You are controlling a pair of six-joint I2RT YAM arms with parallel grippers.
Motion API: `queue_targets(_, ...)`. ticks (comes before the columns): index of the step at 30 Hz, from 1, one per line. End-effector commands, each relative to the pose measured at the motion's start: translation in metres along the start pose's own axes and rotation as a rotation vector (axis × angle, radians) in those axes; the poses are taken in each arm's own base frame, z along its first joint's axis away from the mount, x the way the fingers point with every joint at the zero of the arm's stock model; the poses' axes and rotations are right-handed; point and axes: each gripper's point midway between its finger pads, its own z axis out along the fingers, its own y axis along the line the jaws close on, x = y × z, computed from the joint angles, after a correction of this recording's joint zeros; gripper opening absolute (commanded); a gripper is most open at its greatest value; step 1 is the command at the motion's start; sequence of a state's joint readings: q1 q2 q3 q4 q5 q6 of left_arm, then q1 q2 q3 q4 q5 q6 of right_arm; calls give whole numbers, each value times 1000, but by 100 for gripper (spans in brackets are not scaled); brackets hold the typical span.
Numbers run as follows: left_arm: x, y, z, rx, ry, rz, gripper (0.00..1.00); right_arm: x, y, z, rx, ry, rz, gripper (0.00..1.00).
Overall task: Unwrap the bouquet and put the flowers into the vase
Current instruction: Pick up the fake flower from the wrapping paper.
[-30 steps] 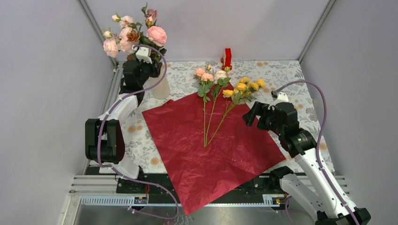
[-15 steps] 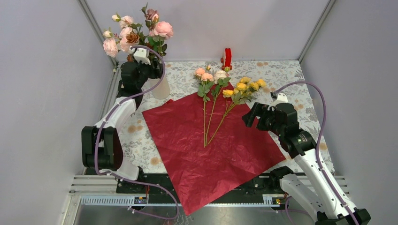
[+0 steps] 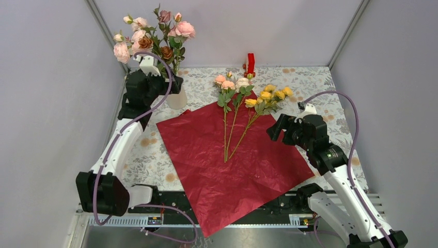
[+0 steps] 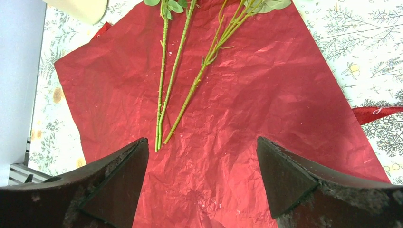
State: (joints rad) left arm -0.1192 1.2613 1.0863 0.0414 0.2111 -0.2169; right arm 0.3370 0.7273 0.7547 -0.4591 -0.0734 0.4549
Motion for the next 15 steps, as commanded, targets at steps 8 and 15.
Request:
queue_targets(8,20,-17,-61,-11,156,-106,92,8,4,23,-6,51,142,87)
queue_targets(15,41,-3,-68,-60,201,-50,94,26,16,73,-59,149,291,73)
